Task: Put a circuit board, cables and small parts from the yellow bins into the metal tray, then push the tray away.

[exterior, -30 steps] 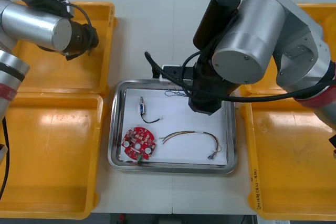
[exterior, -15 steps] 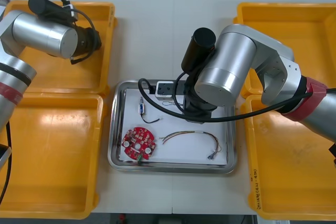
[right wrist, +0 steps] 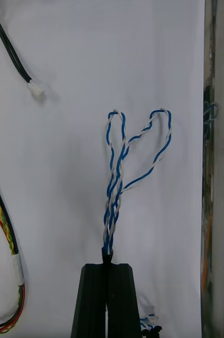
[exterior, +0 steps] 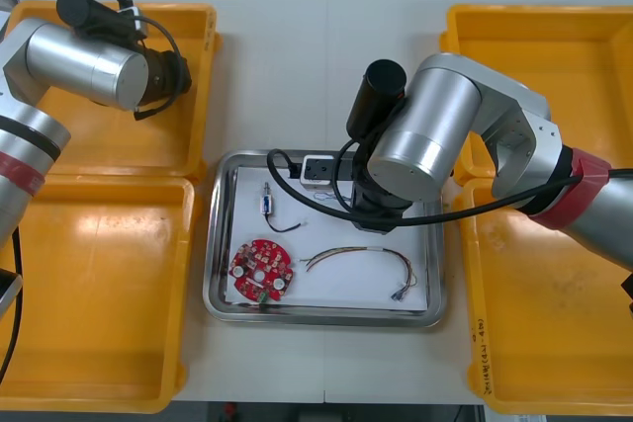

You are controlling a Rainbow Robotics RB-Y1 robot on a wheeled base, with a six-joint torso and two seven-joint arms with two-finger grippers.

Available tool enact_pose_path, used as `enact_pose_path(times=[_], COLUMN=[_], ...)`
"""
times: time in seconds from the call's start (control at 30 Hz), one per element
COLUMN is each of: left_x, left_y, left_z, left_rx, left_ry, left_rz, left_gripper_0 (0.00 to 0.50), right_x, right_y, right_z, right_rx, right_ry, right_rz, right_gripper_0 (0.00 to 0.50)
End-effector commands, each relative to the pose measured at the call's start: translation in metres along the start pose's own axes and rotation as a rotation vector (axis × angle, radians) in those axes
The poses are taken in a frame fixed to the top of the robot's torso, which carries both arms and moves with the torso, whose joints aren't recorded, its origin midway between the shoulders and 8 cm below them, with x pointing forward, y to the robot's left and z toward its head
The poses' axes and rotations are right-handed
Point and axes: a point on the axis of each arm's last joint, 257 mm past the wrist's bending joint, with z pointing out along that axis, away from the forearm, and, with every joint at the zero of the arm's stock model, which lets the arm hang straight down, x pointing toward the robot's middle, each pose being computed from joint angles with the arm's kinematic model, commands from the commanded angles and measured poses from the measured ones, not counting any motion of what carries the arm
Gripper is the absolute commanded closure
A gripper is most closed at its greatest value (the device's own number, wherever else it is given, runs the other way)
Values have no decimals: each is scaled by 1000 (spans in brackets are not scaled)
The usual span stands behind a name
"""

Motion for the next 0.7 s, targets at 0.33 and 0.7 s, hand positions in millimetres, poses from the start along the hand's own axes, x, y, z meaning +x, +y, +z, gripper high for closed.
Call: enact_pose_path(times=[0.33, 0.7], left_x=[-42, -58], left_y=[-8, -4], left_z=[-34, -81], left_rx=[15, -6], left_ry=[-23, 14], left_rz=[37, 7], left_gripper_0=[500, 500], right_x=[-3, -4], right_y=[0, 2], right_z=[-2, -28], right_rx=[18, 31], right_ry=[-15, -1], right_rz=[-16, -44], right_gripper_0=[0, 0])
